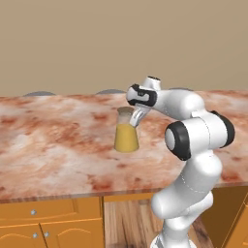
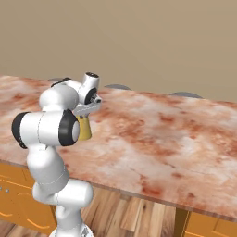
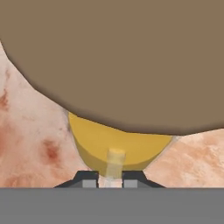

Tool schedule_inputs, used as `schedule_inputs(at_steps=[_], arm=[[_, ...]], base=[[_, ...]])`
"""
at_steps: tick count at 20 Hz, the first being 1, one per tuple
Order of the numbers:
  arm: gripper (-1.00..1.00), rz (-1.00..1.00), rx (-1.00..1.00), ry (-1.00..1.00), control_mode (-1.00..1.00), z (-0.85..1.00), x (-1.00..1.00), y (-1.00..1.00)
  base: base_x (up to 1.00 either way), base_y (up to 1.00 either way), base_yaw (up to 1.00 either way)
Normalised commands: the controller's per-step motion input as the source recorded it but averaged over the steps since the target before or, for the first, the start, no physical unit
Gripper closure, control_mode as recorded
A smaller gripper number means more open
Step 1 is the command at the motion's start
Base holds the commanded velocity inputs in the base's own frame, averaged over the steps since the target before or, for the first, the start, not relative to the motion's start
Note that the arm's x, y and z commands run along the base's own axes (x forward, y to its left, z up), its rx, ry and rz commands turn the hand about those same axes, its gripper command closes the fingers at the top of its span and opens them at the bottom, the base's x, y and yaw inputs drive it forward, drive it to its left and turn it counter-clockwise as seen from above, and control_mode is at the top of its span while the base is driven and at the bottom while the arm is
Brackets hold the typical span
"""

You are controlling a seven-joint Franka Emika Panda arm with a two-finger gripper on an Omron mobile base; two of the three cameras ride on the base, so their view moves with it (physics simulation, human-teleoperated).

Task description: Place the pitcher and cup on the dining counter for serving.

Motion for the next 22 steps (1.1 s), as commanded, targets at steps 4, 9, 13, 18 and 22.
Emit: schedule_inputs(at_steps=[4,9,13,18,22], arm=[[1.00,0.04,-0.09,-0.03,-1.00,-0.47,0.00,0.09],[-1.00,0.00,-0.02,-0.01,-1.00,-0.09,0.00,0.02],[-1.00,0.00,0.00,-0.02,-1.00,0.00,-0.22,0.00],[-1.00,0.00,0.00,-0.10,-1.00,0.11,-0.38,0.00],[-1.00,0.00,0.00,-0.21,-1.00,0.29,-0.48,-0.01]], base=[[0.00,0.00,0.00],[0.00,0.00,0.00],[0.00,0.00,0.00],[0.00,0.00,0.00],[0.00,0.00,0.00]])
